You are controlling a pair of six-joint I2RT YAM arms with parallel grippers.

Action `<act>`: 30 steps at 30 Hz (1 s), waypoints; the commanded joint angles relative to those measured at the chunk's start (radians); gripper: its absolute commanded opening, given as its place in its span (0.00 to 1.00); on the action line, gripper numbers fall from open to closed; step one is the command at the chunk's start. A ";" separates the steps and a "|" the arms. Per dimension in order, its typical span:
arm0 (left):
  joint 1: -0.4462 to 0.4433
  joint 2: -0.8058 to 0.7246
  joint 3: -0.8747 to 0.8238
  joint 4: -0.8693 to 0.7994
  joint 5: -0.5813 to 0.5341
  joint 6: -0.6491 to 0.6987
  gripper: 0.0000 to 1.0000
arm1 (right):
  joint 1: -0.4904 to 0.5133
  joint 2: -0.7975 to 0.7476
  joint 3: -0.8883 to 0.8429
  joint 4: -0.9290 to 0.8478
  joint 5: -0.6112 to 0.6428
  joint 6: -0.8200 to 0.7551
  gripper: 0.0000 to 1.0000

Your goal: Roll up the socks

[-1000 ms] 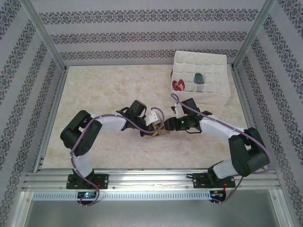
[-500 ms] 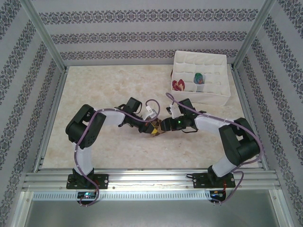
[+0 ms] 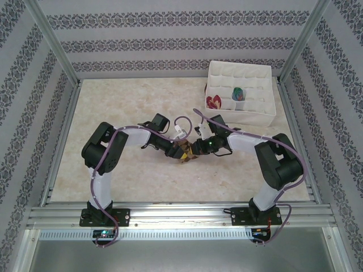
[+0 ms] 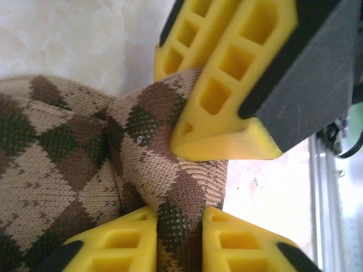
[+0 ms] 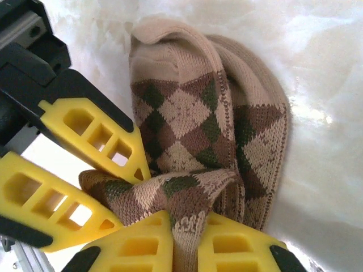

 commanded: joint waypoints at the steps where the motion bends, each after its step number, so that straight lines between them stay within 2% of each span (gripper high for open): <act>1: 0.011 -0.097 -0.054 -0.039 -0.148 0.116 0.27 | 0.025 0.037 0.018 -0.122 0.077 0.011 0.09; 4: 0.007 -0.223 -0.149 0.091 -0.221 0.160 0.30 | 0.030 0.044 0.032 -0.139 0.079 0.027 0.09; 7: -0.017 -0.353 -0.284 0.290 -0.343 0.189 0.35 | 0.034 0.051 0.046 -0.148 0.080 0.038 0.09; 12: -0.157 -0.515 -0.492 0.582 -0.658 0.348 0.47 | 0.035 0.062 0.065 -0.167 0.074 0.049 0.09; 18: -0.302 -0.486 -0.519 0.631 -0.884 0.497 0.49 | 0.036 0.073 0.078 -0.185 0.059 0.052 0.09; 24: -0.368 -0.363 -0.489 0.657 -0.965 0.554 0.52 | 0.035 0.081 0.083 -0.196 0.044 0.055 0.09; 27: -0.390 -0.287 -0.475 0.677 -1.024 0.556 0.45 | 0.033 0.086 0.083 -0.203 0.038 0.058 0.09; 29: -0.406 -0.264 -0.465 0.670 -1.050 0.554 0.32 | 0.031 0.087 0.082 -0.209 0.035 0.062 0.09; 30: -0.409 -0.263 -0.455 0.643 -1.035 0.549 0.19 | 0.030 0.087 0.080 -0.215 0.037 0.065 0.09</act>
